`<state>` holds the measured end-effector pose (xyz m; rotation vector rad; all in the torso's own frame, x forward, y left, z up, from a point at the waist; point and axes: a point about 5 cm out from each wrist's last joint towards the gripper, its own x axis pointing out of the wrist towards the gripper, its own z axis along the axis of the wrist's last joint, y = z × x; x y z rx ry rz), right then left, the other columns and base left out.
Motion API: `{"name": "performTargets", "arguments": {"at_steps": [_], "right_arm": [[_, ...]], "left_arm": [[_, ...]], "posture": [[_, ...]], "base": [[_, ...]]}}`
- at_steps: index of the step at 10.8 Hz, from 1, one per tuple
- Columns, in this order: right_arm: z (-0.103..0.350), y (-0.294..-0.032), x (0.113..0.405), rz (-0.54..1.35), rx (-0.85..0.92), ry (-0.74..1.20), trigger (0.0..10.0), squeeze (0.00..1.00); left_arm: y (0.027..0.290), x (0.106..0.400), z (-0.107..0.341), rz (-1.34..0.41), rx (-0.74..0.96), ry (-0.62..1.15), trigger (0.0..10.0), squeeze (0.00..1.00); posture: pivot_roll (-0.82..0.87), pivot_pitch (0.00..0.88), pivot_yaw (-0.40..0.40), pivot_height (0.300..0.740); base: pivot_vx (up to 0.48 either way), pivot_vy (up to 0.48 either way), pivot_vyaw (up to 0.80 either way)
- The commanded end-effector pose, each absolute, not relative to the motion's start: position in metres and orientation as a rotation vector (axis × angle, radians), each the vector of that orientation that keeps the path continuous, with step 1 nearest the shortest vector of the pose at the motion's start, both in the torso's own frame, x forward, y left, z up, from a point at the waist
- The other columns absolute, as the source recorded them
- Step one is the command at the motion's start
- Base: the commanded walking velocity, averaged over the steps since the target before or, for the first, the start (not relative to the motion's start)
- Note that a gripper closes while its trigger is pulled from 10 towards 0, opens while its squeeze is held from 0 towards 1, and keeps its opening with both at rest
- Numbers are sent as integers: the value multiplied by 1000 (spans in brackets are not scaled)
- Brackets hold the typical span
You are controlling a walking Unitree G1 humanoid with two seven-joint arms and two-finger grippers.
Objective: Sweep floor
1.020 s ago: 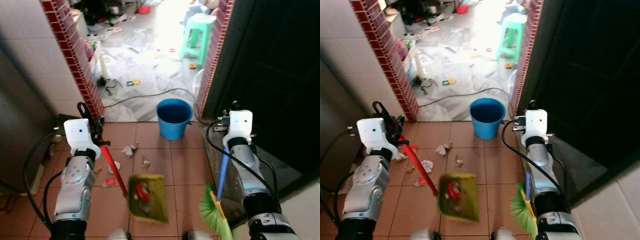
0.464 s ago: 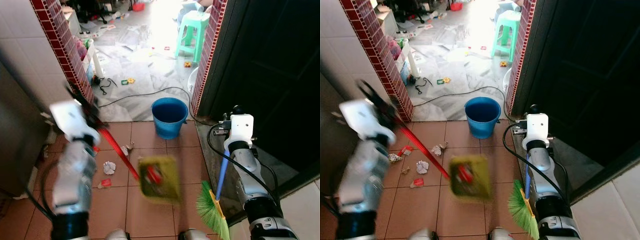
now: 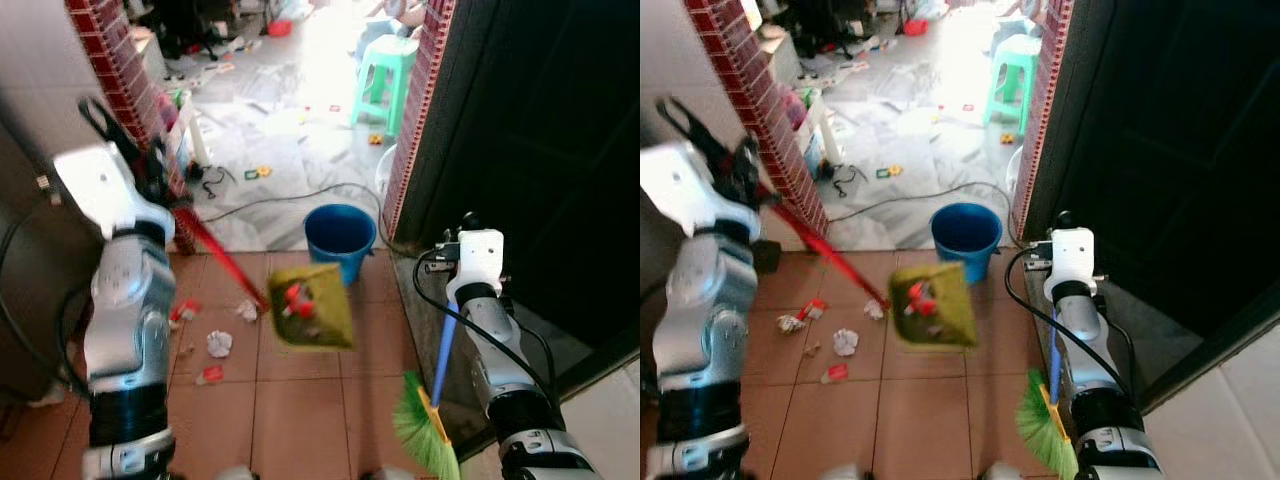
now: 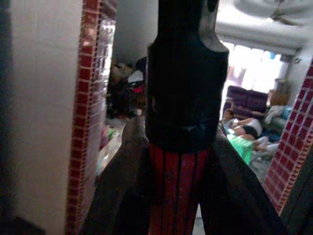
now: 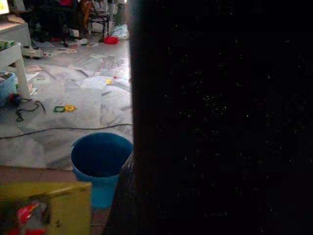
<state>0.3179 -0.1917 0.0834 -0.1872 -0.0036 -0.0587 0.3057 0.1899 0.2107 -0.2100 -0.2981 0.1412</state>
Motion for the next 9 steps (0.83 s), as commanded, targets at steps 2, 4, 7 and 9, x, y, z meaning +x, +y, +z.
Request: {"name": "performTargets", "arguments": {"at_steps": [2,4,7,9], "right_arm": [[86,-191,319,-55,-203,-16,10000,0],[87,-191,321,-48,-205,-19,10000,0],[87,-191,321,-45,-206,-20,10000,0],[86,-189,321,-39,-204,-18,10000,0]], "left_arm": [[193,303,234,139,-220,-401,10000,0],[198,307,248,163,-236,-434,10000,0],[202,310,258,185,-238,-467,10000,0],[198,312,259,179,-243,-464,10000,0]], "posture": [[-35,0,46,740],[-39,0,43,740],[-40,0,43,740],[-41,0,45,740]], "base": [[351,328,0],[349,330,0],[370,301,0],[480,0,0]]}}
